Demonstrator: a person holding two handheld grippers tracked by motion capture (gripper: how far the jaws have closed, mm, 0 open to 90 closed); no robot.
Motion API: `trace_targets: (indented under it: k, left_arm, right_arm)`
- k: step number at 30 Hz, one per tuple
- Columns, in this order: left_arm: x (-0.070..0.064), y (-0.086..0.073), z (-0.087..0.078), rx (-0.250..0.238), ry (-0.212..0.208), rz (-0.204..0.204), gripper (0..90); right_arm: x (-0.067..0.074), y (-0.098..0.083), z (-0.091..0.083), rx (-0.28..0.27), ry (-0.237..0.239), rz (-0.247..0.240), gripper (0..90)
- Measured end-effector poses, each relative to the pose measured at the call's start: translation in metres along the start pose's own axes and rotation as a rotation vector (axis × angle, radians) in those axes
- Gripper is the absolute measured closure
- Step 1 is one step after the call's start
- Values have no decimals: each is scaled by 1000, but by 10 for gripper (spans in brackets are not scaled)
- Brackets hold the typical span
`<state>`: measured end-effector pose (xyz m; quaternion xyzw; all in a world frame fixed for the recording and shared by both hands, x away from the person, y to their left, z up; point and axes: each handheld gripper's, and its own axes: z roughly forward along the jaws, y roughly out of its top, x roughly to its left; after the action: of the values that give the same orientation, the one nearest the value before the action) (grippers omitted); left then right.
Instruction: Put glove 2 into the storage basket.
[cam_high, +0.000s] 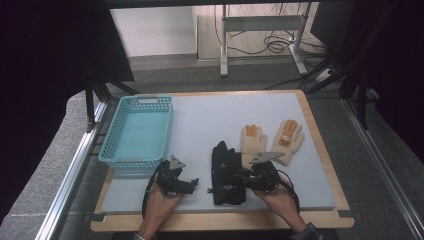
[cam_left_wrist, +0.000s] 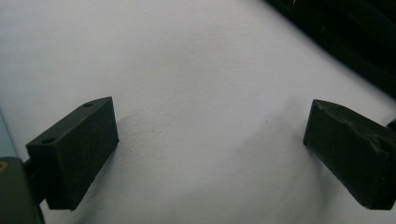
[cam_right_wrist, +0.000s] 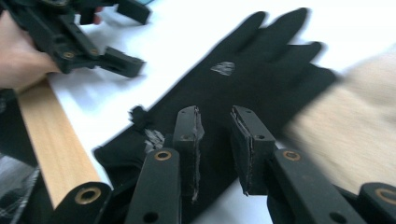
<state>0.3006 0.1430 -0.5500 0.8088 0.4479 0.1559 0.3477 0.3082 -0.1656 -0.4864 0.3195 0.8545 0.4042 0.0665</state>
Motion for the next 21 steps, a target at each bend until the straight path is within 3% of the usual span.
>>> trace_targets:
  k: [3, 4, 8, 11, 12, 14, 21]
  left_arm:
    - [1, -1, -2, -4, -6, -4, 55]
    - [2, -2, -4, -8, -13, -1, 63]
    - [5, -6, -9, -8, -13, -10, 62]
    - [7, -9, -11, -3, -6, -11, 55]
    - [9, -12, -14, 8, 19, -8, 51]
    - [10, -13, -15, 11, 27, -9, 51]
    - [20, -20, -25, 31, 69, -20, 42]
  right_arm:
    - [-7, -4, -7, -6, -17, 11, 723]
    - [-13, -11, -11, -3, -39, 23, 764]
    - [-22, -28, -8, 38, -45, 42, 804]
    - [-22, -35, -2, 58, -29, 38, 806]
    - [-20, -39, 5, 69, -11, 34, 806]
    - [-17, -41, 12, 72, 3, 32, 806]
    - [-4, -31, 30, 54, 28, 6, 792]
